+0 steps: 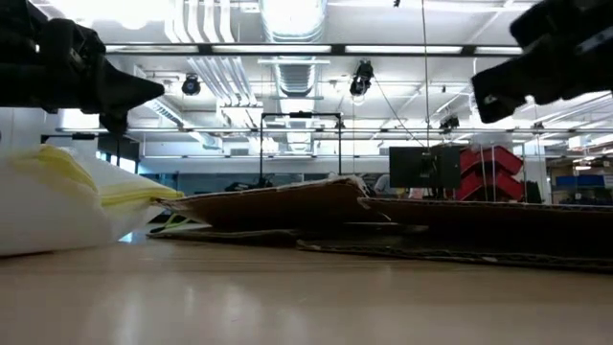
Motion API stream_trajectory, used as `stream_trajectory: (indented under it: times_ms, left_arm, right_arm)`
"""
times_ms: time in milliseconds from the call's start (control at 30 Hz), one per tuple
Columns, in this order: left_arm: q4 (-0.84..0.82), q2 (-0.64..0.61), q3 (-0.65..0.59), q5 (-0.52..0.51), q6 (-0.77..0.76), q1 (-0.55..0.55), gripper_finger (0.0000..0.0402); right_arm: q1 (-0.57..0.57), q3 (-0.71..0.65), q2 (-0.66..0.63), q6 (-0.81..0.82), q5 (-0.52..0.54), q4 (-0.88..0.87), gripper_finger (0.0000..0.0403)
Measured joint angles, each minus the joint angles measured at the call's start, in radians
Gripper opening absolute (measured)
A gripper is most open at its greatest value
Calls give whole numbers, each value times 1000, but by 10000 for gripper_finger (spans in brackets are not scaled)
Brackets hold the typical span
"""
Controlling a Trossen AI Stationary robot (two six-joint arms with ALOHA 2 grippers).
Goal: Unpack boxes
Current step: Return to Home Position
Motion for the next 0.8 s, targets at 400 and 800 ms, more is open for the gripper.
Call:
stream_trajectory:
  times_ms: [400,800]
  left_arm:
    - [79,0,0,164,-15,-2,0]
    - [49,3,0,20,-2,-3,0]
  right_arm:
    - [0,-89,-121,-36,-32,-47,2]
    - [0,-89,-60,-51,50,-58,2]
